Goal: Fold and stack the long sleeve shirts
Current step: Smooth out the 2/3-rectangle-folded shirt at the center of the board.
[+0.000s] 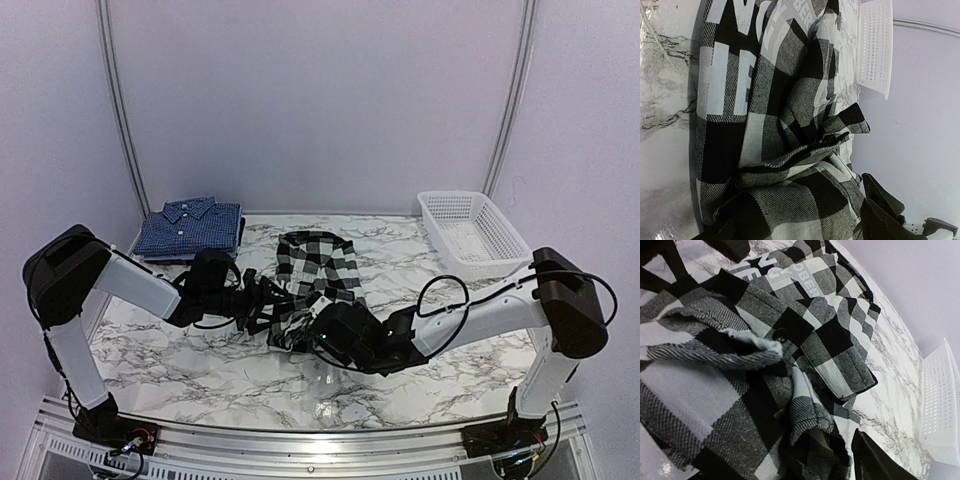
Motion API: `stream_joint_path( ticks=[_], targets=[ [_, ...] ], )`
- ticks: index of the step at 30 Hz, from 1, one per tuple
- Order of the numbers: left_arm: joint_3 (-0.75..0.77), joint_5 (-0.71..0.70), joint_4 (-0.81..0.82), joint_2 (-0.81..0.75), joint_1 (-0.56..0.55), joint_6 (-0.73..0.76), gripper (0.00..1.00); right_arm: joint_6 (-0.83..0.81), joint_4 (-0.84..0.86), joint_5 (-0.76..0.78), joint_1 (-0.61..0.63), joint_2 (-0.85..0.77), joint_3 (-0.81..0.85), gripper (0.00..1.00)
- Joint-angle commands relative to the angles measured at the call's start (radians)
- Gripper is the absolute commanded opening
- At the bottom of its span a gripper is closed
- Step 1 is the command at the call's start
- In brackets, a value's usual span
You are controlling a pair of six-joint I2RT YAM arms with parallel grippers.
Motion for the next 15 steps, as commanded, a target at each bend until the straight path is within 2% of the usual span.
stream_joint_path(
  ticks=[1,6,10,15],
  targets=[
    [0.02,0.018,-0.007,-0.004,0.005,0.001,0.79,0.006,-0.028,-0.004,-0.044,0.014,0.063,0.62],
    [0.019,0.022,-0.007,-0.012,0.004,0.002,0.79,-0.013,-0.032,-0.061,-0.082,0.031,0.133,0.32],
    [0.014,0.024,-0.007,-0.025,0.004,0.013,0.79,-0.027,-0.061,-0.14,-0.135,0.065,0.209,0.22],
    [0.003,0.022,-0.008,-0.038,0.004,0.022,0.79,-0.053,-0.095,-0.251,-0.208,0.132,0.309,0.21]
  ],
)
